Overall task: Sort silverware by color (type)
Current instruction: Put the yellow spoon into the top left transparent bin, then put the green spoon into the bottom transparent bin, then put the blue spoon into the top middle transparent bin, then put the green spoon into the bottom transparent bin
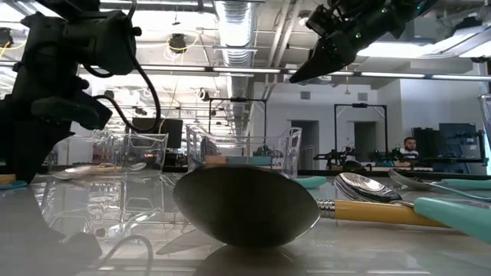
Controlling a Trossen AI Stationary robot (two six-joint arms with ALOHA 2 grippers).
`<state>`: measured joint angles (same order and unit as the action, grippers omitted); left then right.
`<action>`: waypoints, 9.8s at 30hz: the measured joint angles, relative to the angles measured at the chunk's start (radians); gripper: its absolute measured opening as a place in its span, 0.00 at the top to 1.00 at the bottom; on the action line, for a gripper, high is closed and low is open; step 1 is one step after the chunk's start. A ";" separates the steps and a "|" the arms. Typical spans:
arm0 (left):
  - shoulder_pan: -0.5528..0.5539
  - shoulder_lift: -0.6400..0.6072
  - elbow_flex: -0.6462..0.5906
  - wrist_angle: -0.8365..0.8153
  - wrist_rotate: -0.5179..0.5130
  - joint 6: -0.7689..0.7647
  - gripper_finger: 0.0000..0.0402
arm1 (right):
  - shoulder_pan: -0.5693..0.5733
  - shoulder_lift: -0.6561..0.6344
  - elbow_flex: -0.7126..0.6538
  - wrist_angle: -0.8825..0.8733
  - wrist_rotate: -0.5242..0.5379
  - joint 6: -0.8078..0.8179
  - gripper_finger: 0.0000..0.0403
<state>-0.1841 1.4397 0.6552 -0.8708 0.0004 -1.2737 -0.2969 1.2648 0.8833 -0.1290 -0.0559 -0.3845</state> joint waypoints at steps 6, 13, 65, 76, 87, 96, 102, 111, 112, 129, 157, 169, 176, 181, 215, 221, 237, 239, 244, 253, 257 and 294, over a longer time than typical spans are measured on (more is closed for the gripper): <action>0.001 -0.039 0.026 -0.004 -0.154 0.025 0.95 | 0.000 0.000 0.000 -0.010 0.000 0.000 0.59; 0.026 -0.132 0.151 -0.007 -0.365 0.165 0.89 | 0.001 0.000 0.000 -0.030 0.000 0.010 0.59; 0.845 -0.224 0.319 -0.204 -0.164 0.840 0.62 | 0.050 0.000 0.000 -0.070 -0.031 0.144 0.59; 0.427 -0.279 0.303 0.201 -0.173 0.994 0.62 | 0.279 0.000 -0.001 -0.103 -0.101 0.186 0.59; 0.053 -0.275 -0.026 0.992 -0.172 1.158 0.62 | 0.425 0.155 0.002 0.045 -0.101 0.227 0.59; -0.063 -0.275 -0.293 1.345 -0.361 1.049 0.62 | 0.430 0.444 0.104 0.087 -0.099 0.219 0.59; -0.064 -0.279 -0.313 1.371 -0.350 1.017 0.62 | 0.430 0.593 0.176 0.082 -0.044 0.217 0.59; -0.064 -0.280 -0.313 1.391 -0.320 1.022 0.62 | 0.435 0.715 0.238 0.078 0.037 0.195 0.59; -0.064 -0.280 -0.313 1.392 -0.320 1.022 0.62 | 0.435 0.714 0.238 0.064 0.048 0.195 0.60; -0.064 -0.281 -0.313 1.404 -0.319 1.018 0.62 | 0.424 0.442 0.234 -0.150 0.037 0.219 0.85; -0.064 -0.281 -0.313 1.384 -0.298 1.096 0.62 | 1.302 0.142 0.233 -1.084 0.472 2.491 0.85; -0.064 -0.281 -0.313 1.402 -0.286 0.986 0.62 | 1.379 0.294 0.233 -1.082 0.377 2.566 0.76; -0.064 -0.281 -0.313 1.391 -0.259 0.937 0.62 | 1.341 0.305 0.234 -1.114 0.263 2.467 0.51; -0.064 -0.281 -0.313 1.344 -0.259 0.898 0.62 | 1.321 0.232 0.234 -1.101 0.250 2.321 0.43; -0.449 -0.093 -0.005 0.488 -0.182 1.137 0.62 | 0.905 -0.050 0.234 -1.034 0.545 1.431 0.45; -0.449 0.016 -0.005 0.529 -0.119 1.172 0.62 | 0.869 -0.050 0.234 -1.033 0.507 1.429 0.45; -0.438 0.076 -0.002 0.533 -0.102 1.253 0.96 | 0.852 -0.050 0.234 -1.019 0.502 1.396 0.45; -0.427 0.077 0.003 0.530 -0.108 1.256 0.98 | 0.852 -0.050 0.234 -1.018 0.502 1.396 0.45; -0.370 0.075 0.081 0.491 -0.227 1.311 0.99 | 0.852 -0.050 0.234 -1.014 0.503 1.363 0.45; -0.047 0.024 0.383 0.446 -0.483 1.462 1.00 | 0.840 -0.050 0.234 -0.968 0.599 1.173 0.45; 0.189 0.040 0.511 0.448 -0.380 1.591 1.00 | 0.817 -0.050 0.234 -0.935 0.625 1.063 0.45; 0.596 0.321 0.763 0.279 -0.162 1.492 0.61 | 0.642 -0.050 0.234 -0.928 0.629 0.917 0.45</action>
<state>0.4117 1.7603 1.4183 -0.5917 -0.1614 0.2181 0.3447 1.2152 1.1172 -1.0573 0.5733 0.5325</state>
